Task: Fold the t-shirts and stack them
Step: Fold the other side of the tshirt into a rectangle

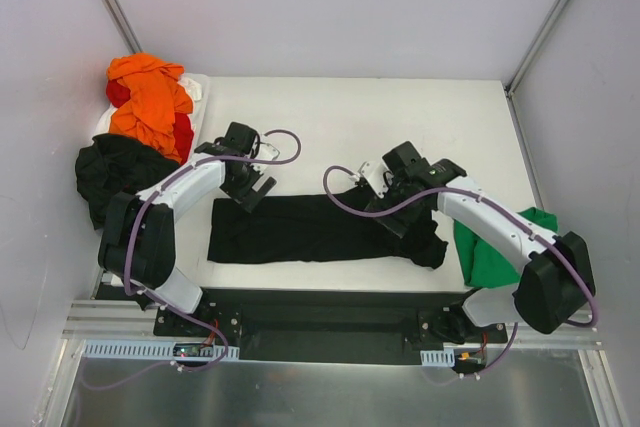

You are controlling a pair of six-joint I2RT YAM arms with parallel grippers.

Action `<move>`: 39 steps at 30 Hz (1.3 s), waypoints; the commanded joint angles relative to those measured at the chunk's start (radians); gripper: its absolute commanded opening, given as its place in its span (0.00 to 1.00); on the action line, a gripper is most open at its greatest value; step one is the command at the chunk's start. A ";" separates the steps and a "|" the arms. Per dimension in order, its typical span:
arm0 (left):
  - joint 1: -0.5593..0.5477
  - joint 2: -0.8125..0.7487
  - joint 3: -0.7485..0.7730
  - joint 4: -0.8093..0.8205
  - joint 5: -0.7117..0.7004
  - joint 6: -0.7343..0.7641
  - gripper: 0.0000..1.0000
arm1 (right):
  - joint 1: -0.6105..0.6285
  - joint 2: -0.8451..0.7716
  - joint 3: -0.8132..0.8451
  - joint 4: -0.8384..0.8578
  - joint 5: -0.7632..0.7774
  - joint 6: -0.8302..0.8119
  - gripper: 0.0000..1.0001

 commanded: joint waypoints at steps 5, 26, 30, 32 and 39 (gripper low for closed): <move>-0.004 -0.006 0.047 -0.003 -0.041 0.011 0.98 | -0.015 0.092 0.011 0.086 0.088 -0.034 0.82; -0.004 0.080 0.003 0.012 -0.025 -0.001 0.98 | -0.047 0.190 -0.122 0.114 -0.007 -0.033 0.87; -0.004 0.091 0.004 0.013 -0.012 -0.012 0.98 | -0.048 0.206 -0.130 0.121 0.008 -0.040 0.87; -0.004 0.089 0.004 0.011 -0.012 -0.014 0.98 | -0.047 0.213 -0.127 0.130 0.010 -0.043 0.87; -0.004 -0.013 -0.002 0.013 -0.007 0.018 0.99 | -0.050 0.249 -0.101 0.134 0.015 -0.053 0.89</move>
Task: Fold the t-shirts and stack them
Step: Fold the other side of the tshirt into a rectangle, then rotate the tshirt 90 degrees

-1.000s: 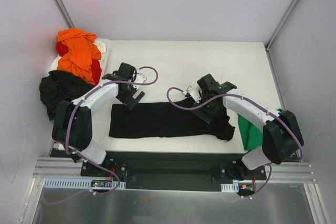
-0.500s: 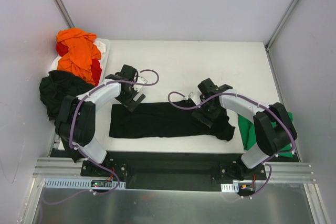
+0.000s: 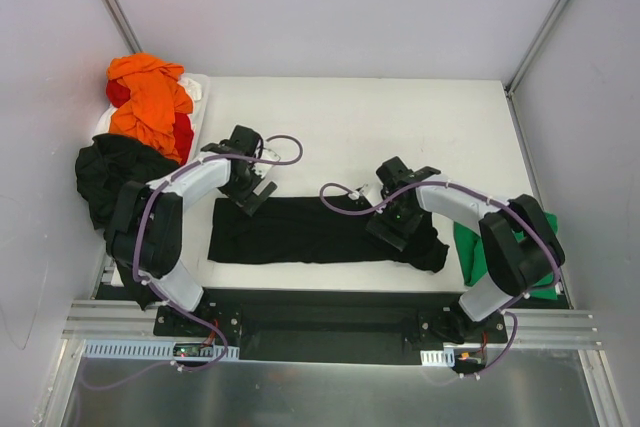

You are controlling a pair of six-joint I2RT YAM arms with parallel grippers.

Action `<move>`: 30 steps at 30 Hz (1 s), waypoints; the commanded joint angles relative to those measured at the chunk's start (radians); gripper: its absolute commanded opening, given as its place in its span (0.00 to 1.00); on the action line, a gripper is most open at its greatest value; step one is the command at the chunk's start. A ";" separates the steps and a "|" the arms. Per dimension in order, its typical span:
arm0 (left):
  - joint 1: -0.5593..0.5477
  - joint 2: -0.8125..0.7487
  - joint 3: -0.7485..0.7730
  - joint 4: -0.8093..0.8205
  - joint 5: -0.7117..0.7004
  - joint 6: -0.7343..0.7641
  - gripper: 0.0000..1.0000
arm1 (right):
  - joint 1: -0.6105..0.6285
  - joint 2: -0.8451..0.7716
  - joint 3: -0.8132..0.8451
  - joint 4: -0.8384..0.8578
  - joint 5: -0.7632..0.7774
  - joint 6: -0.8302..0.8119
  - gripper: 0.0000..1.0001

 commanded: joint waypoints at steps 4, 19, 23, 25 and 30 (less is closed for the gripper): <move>-0.006 -0.178 0.023 -0.031 0.058 0.033 0.99 | -0.005 0.048 0.052 0.001 -0.004 -0.014 0.89; -0.052 -0.344 -0.145 -0.141 0.209 0.078 0.99 | -0.034 0.118 0.121 -0.005 -0.003 -0.025 0.90; -0.052 -0.379 -0.199 -0.147 0.227 0.084 0.99 | -0.056 0.135 0.141 -0.005 -0.004 -0.026 0.90; -0.051 -0.372 -0.216 -0.147 0.232 0.087 0.99 | -0.060 0.149 0.155 -0.010 -0.006 -0.028 0.90; -0.052 -0.312 -0.213 -0.130 0.246 0.086 0.99 | -0.062 0.155 0.165 -0.010 -0.007 -0.023 0.90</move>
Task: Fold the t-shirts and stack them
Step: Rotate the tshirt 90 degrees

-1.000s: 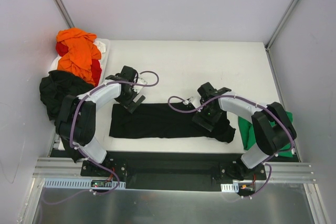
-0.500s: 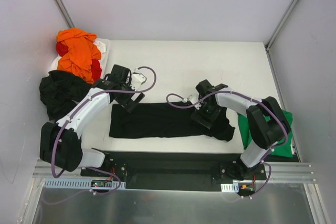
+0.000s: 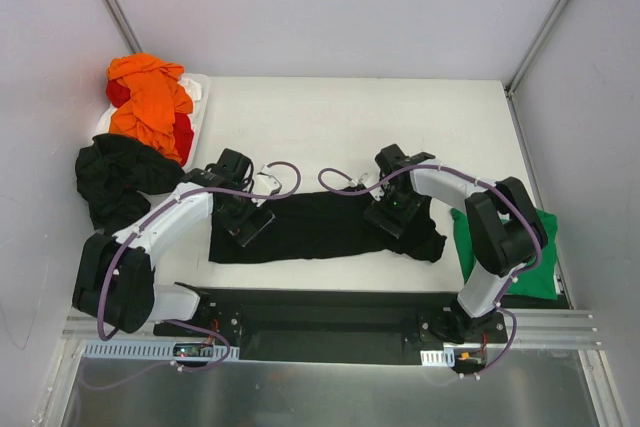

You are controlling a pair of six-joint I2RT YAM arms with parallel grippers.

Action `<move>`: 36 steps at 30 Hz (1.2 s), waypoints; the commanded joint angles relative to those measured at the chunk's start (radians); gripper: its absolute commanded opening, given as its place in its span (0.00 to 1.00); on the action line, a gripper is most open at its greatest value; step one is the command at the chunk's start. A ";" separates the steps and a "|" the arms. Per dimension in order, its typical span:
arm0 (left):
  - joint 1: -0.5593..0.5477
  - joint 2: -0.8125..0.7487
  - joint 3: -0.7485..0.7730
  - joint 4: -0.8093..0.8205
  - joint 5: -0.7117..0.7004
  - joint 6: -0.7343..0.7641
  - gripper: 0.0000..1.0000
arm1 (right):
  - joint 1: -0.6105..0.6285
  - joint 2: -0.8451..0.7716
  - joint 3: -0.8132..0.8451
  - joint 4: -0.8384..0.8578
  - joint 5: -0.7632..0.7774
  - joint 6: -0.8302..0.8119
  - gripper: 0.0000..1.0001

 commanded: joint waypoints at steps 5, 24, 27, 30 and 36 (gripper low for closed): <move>-0.006 0.114 0.018 0.052 0.014 0.020 0.99 | -0.009 0.007 0.032 0.025 0.000 -0.008 0.91; -0.006 0.363 0.057 0.152 -0.139 -0.112 0.99 | -0.055 0.048 0.069 0.071 -0.006 0.000 0.91; -0.007 0.369 0.055 0.145 -0.139 -0.112 0.99 | -0.073 0.077 0.107 0.065 -0.011 -0.004 0.91; -0.011 0.372 0.058 0.133 -0.112 -0.106 0.99 | -0.094 0.118 0.165 0.045 -0.008 -0.016 0.91; -0.035 0.386 0.092 0.087 -0.077 -0.100 0.99 | -0.137 0.226 0.340 -0.003 0.024 -0.033 0.92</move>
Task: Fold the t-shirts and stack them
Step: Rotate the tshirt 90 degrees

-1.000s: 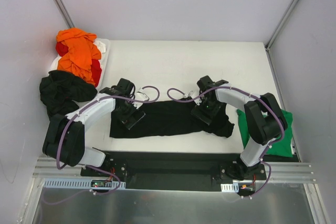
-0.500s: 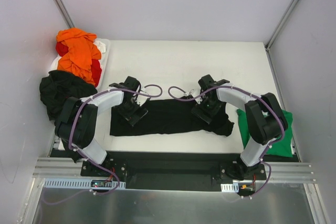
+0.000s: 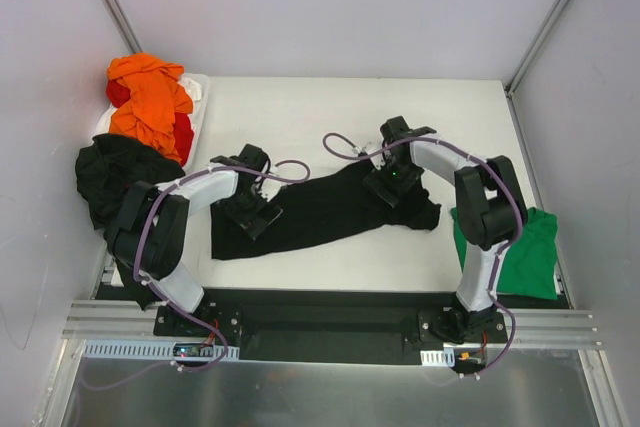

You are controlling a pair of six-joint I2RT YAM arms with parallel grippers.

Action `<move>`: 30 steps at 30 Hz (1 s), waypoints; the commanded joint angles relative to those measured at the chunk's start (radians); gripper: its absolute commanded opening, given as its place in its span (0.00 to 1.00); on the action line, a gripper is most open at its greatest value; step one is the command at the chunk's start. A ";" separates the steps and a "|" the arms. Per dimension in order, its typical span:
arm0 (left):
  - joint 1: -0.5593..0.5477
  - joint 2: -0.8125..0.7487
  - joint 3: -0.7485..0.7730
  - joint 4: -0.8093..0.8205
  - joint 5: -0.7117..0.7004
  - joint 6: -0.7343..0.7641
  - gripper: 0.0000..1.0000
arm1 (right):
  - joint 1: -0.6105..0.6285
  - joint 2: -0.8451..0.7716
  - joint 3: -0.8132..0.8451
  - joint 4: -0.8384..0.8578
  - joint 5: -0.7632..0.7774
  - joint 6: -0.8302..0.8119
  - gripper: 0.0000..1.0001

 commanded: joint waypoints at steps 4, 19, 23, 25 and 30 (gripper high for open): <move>-0.045 0.078 0.038 -0.011 0.023 -0.005 0.99 | -0.054 0.135 0.211 -0.038 0.073 -0.042 0.92; -0.090 0.264 0.278 -0.113 0.077 0.001 0.99 | -0.098 0.354 0.614 -0.123 0.113 -0.071 0.93; -0.092 0.313 0.368 -0.131 0.100 0.003 0.99 | -0.103 0.403 0.711 -0.144 0.130 -0.088 0.93; -0.093 0.339 0.397 -0.143 0.108 0.003 0.99 | -0.103 0.449 0.760 -0.159 0.147 -0.097 0.93; -0.130 0.373 0.450 -0.154 0.120 0.016 0.99 | -0.106 0.538 0.938 -0.175 0.171 -0.113 0.94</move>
